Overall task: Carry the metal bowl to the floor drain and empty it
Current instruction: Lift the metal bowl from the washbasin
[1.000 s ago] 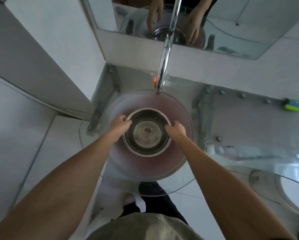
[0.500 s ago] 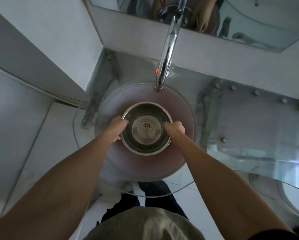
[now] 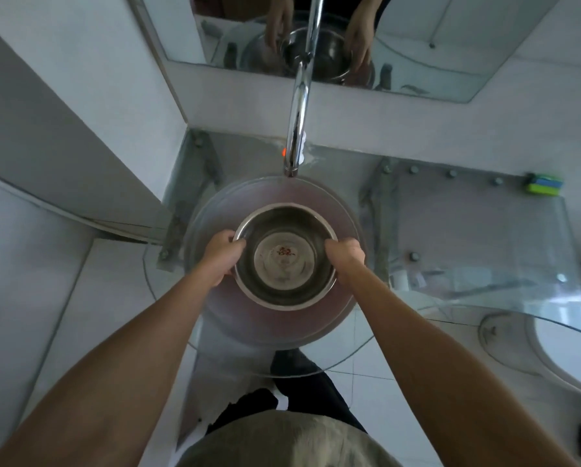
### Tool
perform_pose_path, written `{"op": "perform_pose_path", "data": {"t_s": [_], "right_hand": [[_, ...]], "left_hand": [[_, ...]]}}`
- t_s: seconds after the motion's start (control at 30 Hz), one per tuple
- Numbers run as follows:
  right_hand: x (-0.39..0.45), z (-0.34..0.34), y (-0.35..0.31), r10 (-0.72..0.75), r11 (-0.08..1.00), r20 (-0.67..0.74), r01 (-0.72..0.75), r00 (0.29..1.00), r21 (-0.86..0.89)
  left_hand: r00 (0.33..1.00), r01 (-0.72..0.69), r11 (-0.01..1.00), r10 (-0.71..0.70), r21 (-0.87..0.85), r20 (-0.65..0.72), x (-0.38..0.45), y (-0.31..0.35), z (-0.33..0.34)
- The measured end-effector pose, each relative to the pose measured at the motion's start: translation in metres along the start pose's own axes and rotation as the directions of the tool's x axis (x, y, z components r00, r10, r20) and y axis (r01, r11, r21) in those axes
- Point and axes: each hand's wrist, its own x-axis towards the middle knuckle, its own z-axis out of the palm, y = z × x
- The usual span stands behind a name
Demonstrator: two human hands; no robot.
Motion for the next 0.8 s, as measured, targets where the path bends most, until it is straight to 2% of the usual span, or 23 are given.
{"op": "perform_pose_path", "data": {"t_s": [0.2,0.37,0.53,0.67,0.8], "right_hand": [[-0.046,-0.026,0.019,0.033,0.994,-0.056,-0.027,0.998,0.103],[-0.084,-0.045,0.053,0.052,0.965,-0.125,-0.017,0.991,0.263],[-0.120,-0.075,0.102,0.088,0.912,-0.222,0.011,0.971,0.410],[-0.138,-0.102,0.142,0.140,0.882,-0.280,0.009,0.950,0.472],[-0.156,-0.138,0.192,0.203,0.853,-0.330,-0.001,0.922,0.522]], "left_hand": [[0.973,-0.229,0.961,0.229,0.158,0.016,-0.033,0.015,-0.004],[0.940,-0.339,0.917,0.340,0.208,0.029,-0.064,0.026,0.003],[0.889,-0.457,0.862,0.437,0.221,0.136,-0.105,0.041,0.035],[0.868,-0.486,0.854,0.445,0.187,0.222,-0.135,0.044,0.070],[0.811,-0.555,0.811,0.478,0.186,0.337,-0.168,0.045,0.119]]}}
